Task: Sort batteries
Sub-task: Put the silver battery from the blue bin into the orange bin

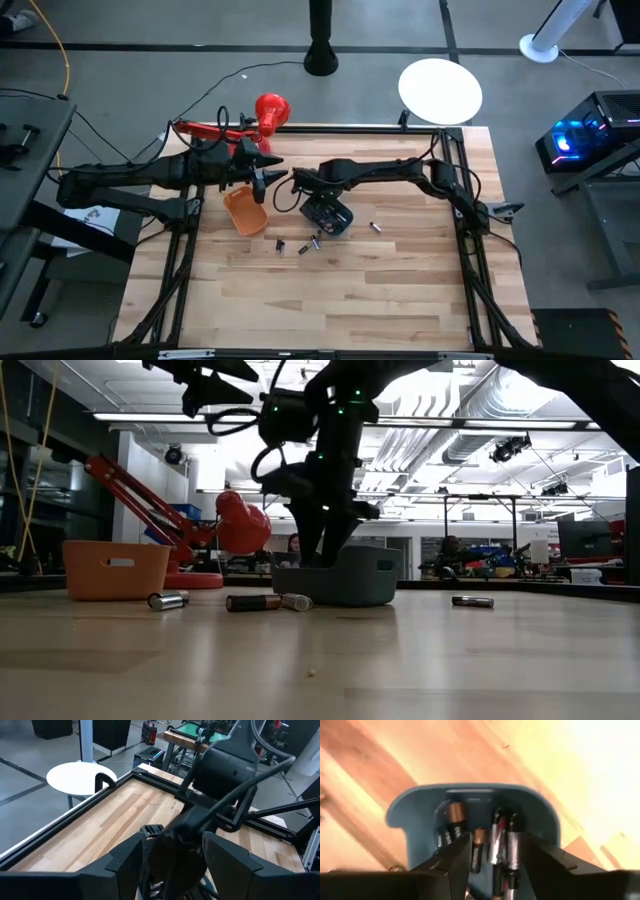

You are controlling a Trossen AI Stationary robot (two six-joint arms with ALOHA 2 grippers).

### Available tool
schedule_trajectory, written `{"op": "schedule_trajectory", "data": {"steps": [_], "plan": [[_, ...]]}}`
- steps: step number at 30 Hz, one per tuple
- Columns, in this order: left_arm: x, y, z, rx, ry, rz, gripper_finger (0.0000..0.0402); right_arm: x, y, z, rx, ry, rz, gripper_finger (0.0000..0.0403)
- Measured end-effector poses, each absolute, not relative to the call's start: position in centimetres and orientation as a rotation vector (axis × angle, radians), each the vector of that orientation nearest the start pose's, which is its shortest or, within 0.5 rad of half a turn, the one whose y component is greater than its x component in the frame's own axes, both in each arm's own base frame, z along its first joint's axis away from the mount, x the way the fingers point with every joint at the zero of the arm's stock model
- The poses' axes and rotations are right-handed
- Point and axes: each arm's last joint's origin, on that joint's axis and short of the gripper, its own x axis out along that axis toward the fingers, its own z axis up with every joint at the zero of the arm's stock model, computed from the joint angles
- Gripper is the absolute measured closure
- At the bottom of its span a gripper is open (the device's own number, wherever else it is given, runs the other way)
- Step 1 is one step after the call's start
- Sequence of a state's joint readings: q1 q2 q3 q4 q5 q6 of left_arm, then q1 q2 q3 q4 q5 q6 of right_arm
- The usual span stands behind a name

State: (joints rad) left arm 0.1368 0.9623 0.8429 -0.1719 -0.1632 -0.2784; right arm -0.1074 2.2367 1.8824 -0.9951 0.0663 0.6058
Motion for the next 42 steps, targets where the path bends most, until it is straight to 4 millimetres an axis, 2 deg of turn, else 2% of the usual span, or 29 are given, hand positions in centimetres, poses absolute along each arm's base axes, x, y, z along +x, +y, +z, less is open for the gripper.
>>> {"op": "schedule_trajectory", "data": {"steps": [6, 14, 19, 22, 29, 35, 42], "plan": [[20.9, 3.3, 32.3, -0.272, 0.248, 0.336, 0.0208, 45.3, -4.8, 17.8, 0.543, 1.29, -0.571, 0.0238], [20.9, 3.3, 32.3, -0.271, 0.246, 0.336, 0.0208, 45.9, -4.0, 14.7, 0.536, 1.365, -0.562, 0.0238], [20.9, 3.3, 32.3, -0.271, 0.248, 0.337, 0.0208, 45.9, -3.7, 14.5, 0.51, 1.365, -0.576, 0.0244], [20.9, 3.3, 32.3, -0.271, 0.25, 0.337, 0.0208, 45.9, -3.7, 14.5, 0.493, 1.36, -0.587, 0.0271], [20.9, 3.3, 32.3, -0.272, 0.249, 0.337, 0.0208, 46.3, -3.9, 15.3, 0.505, 1.304, -0.579, 0.0392], [20.9, 3.2, 32.2, -0.275, 0.255, 0.333, 0.0208, 46.8, -3.7, 16.3, 0.48, 1.294, -0.56, 0.0402], [20.9, 3.0, 32.1, -0.275, 0.267, 0.323, 0.0208, 46.8, -3.7, 16.1, 0.489, 1.3, -0.558, 0.0403]]}}
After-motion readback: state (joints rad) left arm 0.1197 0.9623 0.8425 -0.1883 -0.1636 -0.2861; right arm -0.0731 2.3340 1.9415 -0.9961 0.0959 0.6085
